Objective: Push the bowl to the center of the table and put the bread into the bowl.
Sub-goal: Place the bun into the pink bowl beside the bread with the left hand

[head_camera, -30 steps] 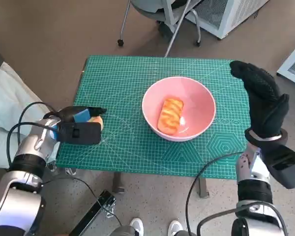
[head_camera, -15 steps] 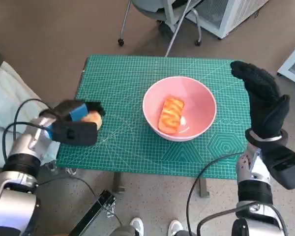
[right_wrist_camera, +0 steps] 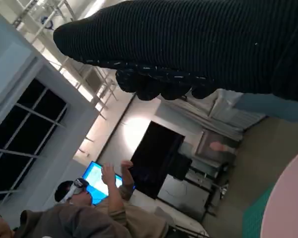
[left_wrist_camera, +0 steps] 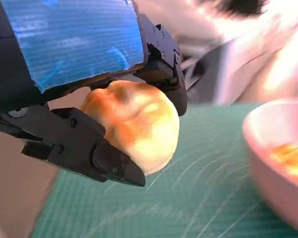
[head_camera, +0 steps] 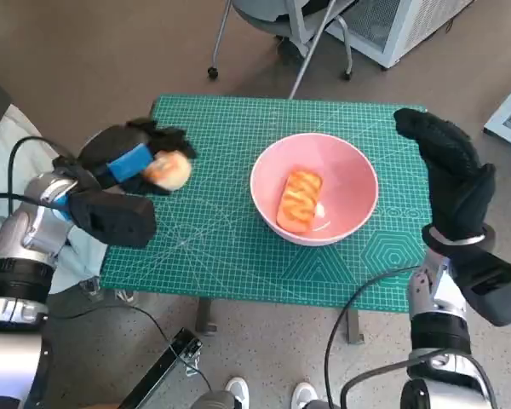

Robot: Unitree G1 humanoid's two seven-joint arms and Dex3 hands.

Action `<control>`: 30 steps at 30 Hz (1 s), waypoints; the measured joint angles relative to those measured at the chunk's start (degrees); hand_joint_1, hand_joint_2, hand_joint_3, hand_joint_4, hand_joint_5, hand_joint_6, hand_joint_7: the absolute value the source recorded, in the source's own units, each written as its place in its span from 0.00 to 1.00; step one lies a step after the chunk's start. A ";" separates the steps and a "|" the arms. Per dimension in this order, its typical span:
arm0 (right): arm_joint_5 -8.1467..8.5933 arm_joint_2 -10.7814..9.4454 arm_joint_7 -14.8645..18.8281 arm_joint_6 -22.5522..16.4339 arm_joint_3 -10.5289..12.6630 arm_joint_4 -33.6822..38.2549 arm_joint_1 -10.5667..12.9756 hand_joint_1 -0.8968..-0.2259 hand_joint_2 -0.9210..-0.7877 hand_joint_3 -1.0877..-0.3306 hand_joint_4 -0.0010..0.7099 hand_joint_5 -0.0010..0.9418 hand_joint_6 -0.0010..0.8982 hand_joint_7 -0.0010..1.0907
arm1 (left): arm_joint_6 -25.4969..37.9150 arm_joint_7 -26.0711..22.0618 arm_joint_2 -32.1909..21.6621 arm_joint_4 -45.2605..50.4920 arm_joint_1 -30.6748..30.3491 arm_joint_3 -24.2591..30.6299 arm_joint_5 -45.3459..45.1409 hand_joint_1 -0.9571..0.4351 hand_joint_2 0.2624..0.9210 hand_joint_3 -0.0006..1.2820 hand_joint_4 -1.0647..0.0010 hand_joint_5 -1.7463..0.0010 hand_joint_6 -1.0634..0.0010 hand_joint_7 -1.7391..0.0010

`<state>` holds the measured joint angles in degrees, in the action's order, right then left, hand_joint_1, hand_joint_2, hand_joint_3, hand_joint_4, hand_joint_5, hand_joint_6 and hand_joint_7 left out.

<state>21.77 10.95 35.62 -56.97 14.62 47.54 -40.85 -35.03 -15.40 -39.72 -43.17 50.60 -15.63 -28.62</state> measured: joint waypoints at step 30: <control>0.29 -0.94 0.41 0.43 -0.18 -1.06 -0.13 0.47 0.00 0.36 0.49 0.00 0.03 0.75 | -1.12 4.67 21.44 -9.02 12.26 -11.66 -9.50 0.60 0.88 0.08 0.81 0.84 0.83 0.58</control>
<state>22.06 10.01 36.04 -56.54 14.44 46.48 -40.98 -36.15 -10.73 -18.27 -52.18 62.86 -27.28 -38.13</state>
